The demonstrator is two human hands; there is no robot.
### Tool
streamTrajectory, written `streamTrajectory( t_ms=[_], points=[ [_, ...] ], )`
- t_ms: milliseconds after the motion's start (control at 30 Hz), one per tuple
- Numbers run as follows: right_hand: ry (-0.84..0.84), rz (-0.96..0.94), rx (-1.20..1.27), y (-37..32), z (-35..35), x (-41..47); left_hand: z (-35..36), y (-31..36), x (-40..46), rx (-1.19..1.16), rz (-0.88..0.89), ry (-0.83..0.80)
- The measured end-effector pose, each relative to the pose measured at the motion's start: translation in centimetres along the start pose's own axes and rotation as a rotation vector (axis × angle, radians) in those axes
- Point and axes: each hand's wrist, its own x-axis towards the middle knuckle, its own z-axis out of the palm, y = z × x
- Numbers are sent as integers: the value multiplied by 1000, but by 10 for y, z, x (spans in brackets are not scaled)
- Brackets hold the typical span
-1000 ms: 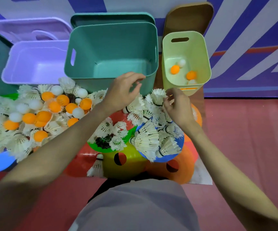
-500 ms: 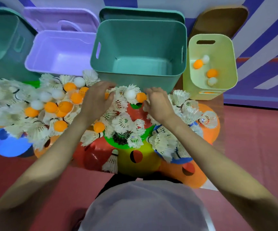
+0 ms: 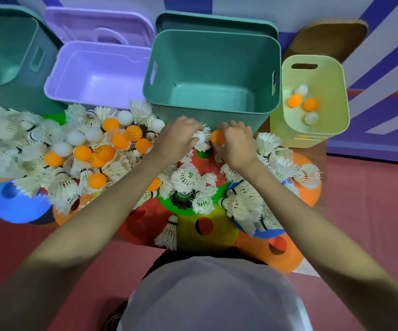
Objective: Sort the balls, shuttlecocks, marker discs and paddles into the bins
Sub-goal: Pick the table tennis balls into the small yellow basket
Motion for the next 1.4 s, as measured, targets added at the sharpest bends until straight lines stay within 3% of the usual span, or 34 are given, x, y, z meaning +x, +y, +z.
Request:
streamTrajectory(
  t_ms=[200, 467, 600, 767, 833, 1100, 1400],
  points=[
    [167, 30, 168, 33, -16, -32, 13, 20, 21, 468, 39, -254],
    [302, 104, 360, 67, -12, -60, 9, 45, 33, 653, 51, -344],
    [458, 186, 428, 93, -13, -75, 4, 60, 31, 550, 89, -267],
    [573, 341, 433, 137, -24, -76, -13, 120, 52, 46, 244, -61],
    [571, 410, 414, 157, -30, -67, -12, 143, 79, -43, 245, -7],
    [419, 477, 278, 197, -48, -37, 24, 183, 174, 43, 265, -111],
    [364, 359, 287, 159, -29, -58, 25, 142, 117, -83, 383, 27]
  ],
)
